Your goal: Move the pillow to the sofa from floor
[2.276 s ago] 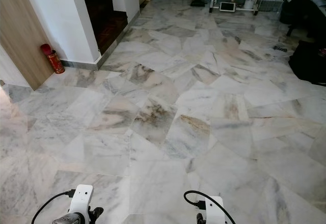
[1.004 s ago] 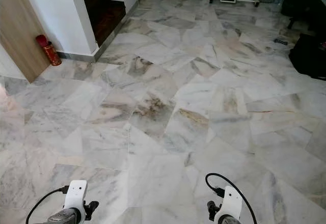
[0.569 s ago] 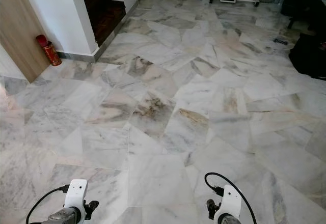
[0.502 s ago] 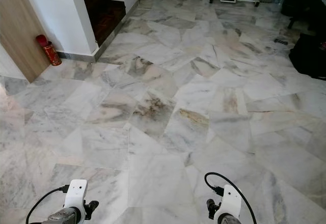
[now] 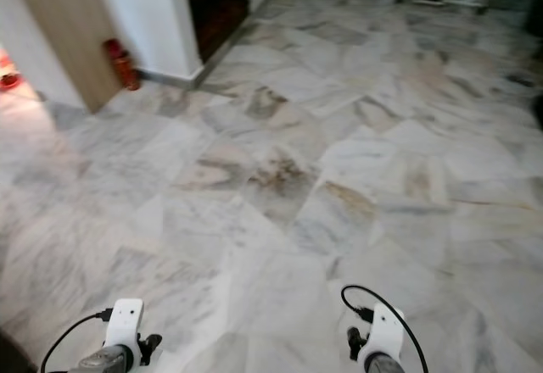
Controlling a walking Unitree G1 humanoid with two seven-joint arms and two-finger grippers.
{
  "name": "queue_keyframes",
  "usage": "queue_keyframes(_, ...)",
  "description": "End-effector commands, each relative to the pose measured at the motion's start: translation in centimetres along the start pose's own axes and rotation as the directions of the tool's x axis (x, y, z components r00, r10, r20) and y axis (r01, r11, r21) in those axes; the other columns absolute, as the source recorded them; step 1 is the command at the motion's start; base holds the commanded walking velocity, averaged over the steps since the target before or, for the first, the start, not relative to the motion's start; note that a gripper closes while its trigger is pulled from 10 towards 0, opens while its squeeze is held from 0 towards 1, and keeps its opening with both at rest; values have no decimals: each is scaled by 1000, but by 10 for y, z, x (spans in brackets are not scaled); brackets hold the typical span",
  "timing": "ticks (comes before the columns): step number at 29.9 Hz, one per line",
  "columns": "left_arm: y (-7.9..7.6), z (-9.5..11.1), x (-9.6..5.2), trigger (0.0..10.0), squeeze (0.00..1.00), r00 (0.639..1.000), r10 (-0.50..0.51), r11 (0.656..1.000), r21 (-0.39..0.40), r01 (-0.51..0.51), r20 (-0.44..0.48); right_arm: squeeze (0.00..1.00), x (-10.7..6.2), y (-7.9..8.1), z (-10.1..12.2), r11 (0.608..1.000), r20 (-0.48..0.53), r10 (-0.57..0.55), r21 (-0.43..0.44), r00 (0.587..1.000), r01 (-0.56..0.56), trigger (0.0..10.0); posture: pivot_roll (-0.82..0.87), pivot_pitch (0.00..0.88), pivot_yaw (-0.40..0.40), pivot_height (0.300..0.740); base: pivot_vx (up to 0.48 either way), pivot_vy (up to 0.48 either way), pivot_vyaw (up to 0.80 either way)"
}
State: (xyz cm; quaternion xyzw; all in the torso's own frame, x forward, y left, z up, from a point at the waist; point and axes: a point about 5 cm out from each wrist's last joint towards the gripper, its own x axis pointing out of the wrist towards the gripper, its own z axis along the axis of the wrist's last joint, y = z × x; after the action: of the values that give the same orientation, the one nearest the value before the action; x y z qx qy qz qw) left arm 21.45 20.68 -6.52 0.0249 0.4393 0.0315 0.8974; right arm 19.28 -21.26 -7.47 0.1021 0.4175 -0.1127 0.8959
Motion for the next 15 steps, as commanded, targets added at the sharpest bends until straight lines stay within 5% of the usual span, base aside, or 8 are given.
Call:
queue_keyframes(1, -2, -8, -1, 10000, 0, 1000, -6, 1000, 5, 6, -28, 0, -1, -4, -3, 1000, -15, 1, -3, 1000, -1, 10000, -88, 45, 3, 740, 0, 0, 688)
queue_keyframes(15, -1, -11, -1, 10000, 0, 999, -6, 1000, 25, 7, -40, 0, -1, -2, -8, 999, -53, 37, -28, 998, -39, 10000, -92, 13, 11, 740, 0, 0, 698)
